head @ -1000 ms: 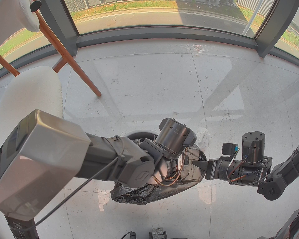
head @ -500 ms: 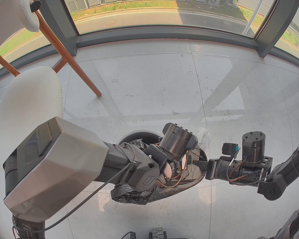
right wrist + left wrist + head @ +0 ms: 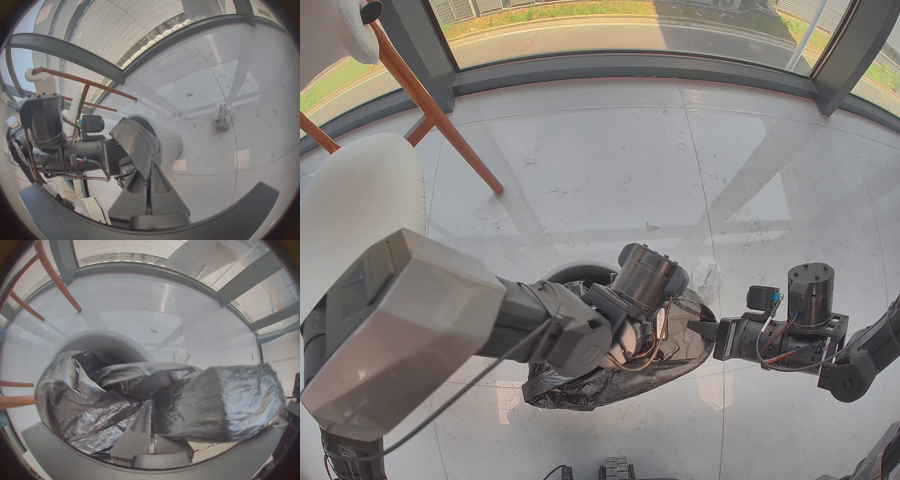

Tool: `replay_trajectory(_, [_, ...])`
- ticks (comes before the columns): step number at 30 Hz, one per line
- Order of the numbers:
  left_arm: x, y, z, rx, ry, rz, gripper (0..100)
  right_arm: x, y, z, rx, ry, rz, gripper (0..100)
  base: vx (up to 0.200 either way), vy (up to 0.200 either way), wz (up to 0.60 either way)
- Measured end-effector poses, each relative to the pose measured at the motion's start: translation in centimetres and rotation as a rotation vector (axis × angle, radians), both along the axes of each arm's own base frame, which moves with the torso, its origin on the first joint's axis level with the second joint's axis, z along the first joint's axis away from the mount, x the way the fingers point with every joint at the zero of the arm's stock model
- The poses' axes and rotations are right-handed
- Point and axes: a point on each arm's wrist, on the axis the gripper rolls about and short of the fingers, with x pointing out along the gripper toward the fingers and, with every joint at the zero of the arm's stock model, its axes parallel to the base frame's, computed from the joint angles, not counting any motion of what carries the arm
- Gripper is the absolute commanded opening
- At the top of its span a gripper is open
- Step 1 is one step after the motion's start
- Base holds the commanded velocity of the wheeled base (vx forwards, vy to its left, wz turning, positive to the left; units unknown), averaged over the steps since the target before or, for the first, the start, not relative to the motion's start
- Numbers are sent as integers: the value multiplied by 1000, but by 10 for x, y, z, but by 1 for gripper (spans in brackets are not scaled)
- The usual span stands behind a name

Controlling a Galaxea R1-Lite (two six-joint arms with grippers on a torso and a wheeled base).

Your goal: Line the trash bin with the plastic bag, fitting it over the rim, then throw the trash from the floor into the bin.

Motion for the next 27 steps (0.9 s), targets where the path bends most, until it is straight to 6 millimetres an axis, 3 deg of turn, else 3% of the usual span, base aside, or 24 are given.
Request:
replay_trajectory(9, [17, 44, 53, 97, -73, -39, 0, -10, -6, 5, 17, 2, 15, 0, 0, 0, 0])
replay_trajectory(16, [30, 73, 88, 75, -105, -55, 0, -14, -6, 8, 24, -9, 26, 0, 0, 0, 0])
replay_trajectory(27, [19, 86, 134, 58, -6, -117, 0, -6, 6, 18, 60, -41, 100, 0, 0, 0, 0])
